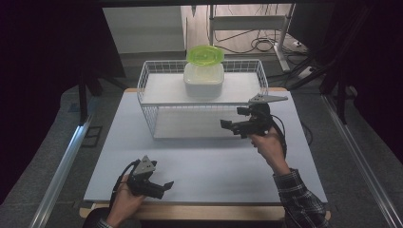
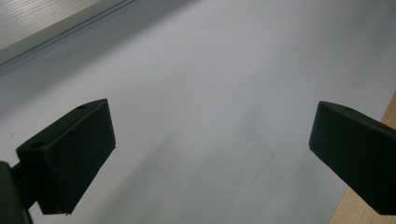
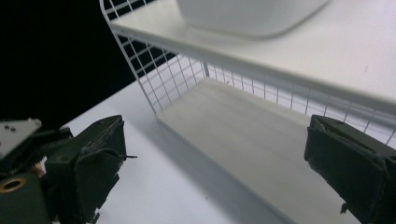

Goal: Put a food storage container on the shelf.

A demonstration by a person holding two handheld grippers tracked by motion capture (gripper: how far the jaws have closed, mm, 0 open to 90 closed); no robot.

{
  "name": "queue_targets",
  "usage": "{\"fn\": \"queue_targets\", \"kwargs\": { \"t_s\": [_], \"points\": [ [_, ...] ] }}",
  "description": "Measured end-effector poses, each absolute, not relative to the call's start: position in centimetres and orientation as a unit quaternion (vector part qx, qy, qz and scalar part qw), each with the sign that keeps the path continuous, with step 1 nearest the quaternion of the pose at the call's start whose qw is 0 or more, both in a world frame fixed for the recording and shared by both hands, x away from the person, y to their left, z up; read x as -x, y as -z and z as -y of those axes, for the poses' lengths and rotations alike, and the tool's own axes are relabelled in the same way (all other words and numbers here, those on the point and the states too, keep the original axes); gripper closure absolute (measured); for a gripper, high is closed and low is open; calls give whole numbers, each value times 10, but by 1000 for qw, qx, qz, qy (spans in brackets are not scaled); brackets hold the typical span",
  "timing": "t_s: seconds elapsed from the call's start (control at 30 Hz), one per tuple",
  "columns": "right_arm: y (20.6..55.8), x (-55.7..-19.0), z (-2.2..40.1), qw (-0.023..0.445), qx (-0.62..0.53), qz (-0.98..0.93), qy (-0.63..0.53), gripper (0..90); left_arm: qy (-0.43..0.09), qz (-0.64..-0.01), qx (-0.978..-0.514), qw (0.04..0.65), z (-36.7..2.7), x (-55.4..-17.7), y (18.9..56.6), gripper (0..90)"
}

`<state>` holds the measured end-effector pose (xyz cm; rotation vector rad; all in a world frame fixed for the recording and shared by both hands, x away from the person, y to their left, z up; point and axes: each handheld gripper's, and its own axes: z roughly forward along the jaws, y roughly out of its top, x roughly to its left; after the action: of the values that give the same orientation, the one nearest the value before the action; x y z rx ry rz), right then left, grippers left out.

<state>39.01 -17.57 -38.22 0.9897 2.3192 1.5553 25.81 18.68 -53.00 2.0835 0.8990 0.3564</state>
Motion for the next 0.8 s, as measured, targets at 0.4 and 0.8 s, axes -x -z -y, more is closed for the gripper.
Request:
{"fn": "queue_targets", "kwargs": {
  "t_s": [0.4,0.8],
  "points": [
    [411,-375,185,98,-334,-799,-491,57,-140,-355,-828,410,-187,-258,529,3],
    [436,-361,181,103,-329,-819,-458,21,-139,-354,-829,409,-187,-257,530,2]
  ]
}}
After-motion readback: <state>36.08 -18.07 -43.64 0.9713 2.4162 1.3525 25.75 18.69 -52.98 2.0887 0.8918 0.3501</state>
